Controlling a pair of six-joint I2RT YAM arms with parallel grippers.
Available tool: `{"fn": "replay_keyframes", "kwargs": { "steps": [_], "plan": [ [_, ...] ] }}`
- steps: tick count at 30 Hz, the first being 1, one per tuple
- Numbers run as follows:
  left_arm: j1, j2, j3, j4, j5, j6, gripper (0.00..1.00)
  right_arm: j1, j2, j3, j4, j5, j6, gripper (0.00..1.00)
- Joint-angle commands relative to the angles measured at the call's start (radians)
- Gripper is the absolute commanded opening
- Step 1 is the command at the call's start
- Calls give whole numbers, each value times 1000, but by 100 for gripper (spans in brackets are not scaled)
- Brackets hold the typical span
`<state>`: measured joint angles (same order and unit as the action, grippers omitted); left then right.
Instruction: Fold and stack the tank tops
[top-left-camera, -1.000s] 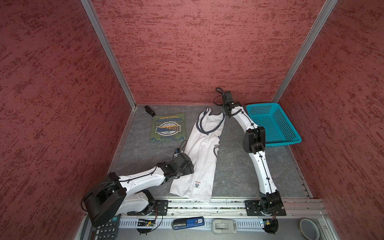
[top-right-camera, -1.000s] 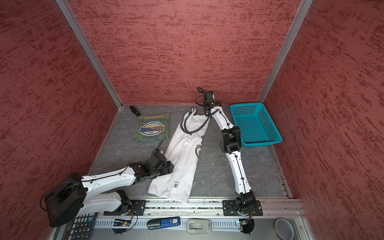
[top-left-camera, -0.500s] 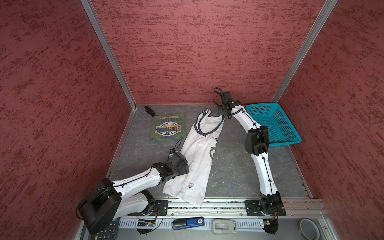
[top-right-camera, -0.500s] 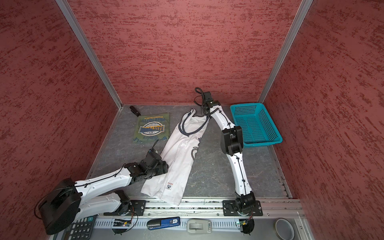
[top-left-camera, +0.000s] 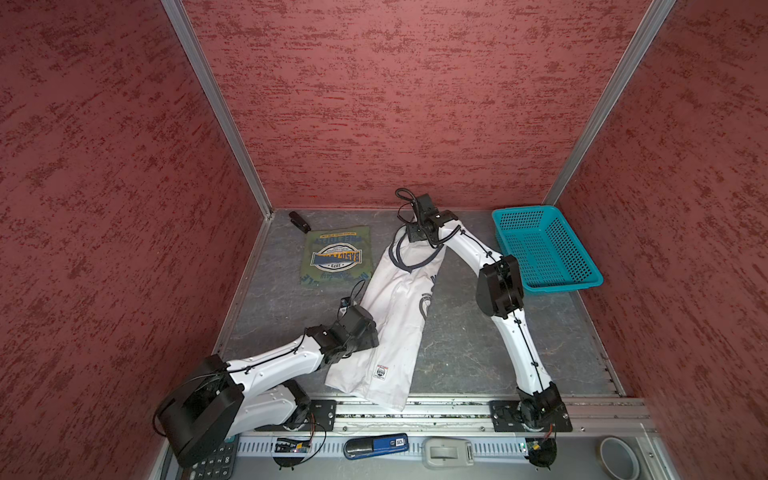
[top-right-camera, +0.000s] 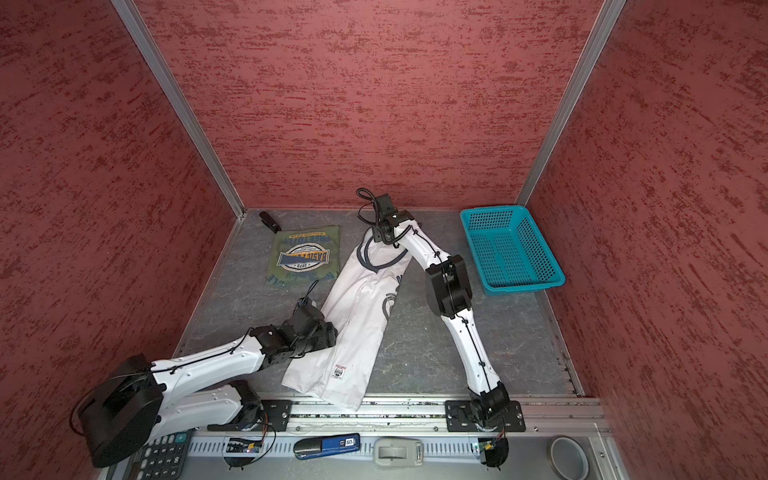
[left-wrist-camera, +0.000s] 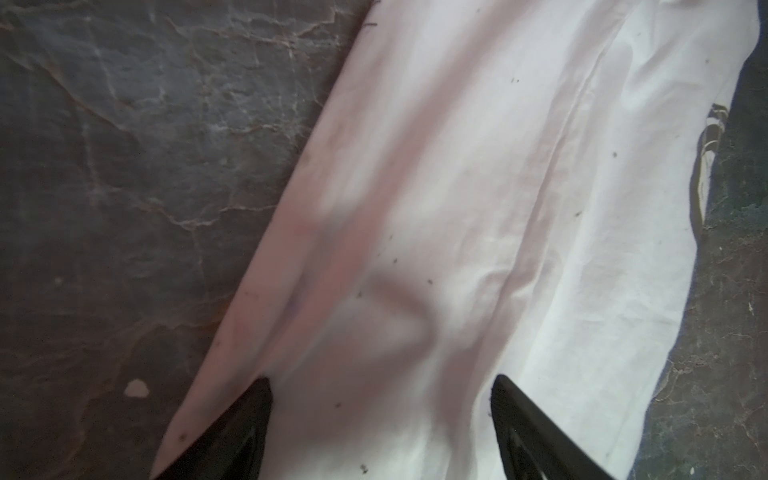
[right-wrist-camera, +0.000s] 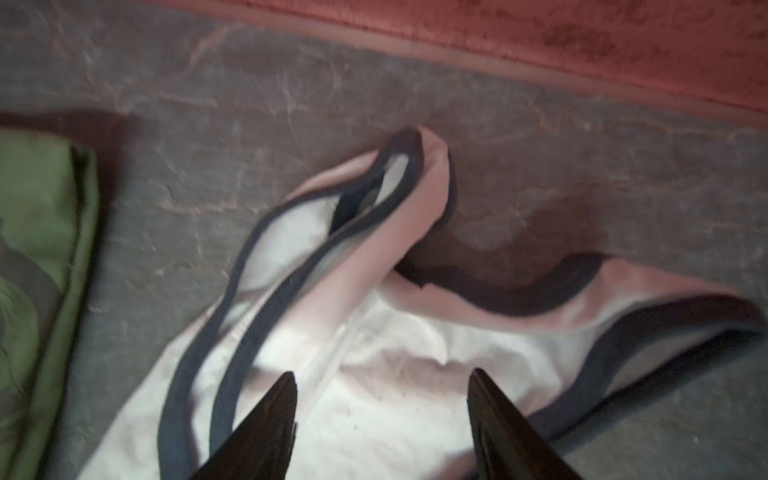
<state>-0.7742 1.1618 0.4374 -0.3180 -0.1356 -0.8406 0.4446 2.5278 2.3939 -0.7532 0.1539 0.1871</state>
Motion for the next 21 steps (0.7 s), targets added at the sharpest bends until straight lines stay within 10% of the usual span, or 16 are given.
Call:
{"fn": "replay_keyframes", "kwargs": {
  "steps": [1, 21],
  "plan": [
    [-15, 52, -56, -45, 54, -30, 83, -25, 96, 97, -6, -29, 33, 65],
    [-63, 62, -108, -46, 65, -94, 83, -125, 330, 266, 31, -150, 142, 43]
  ]
}}
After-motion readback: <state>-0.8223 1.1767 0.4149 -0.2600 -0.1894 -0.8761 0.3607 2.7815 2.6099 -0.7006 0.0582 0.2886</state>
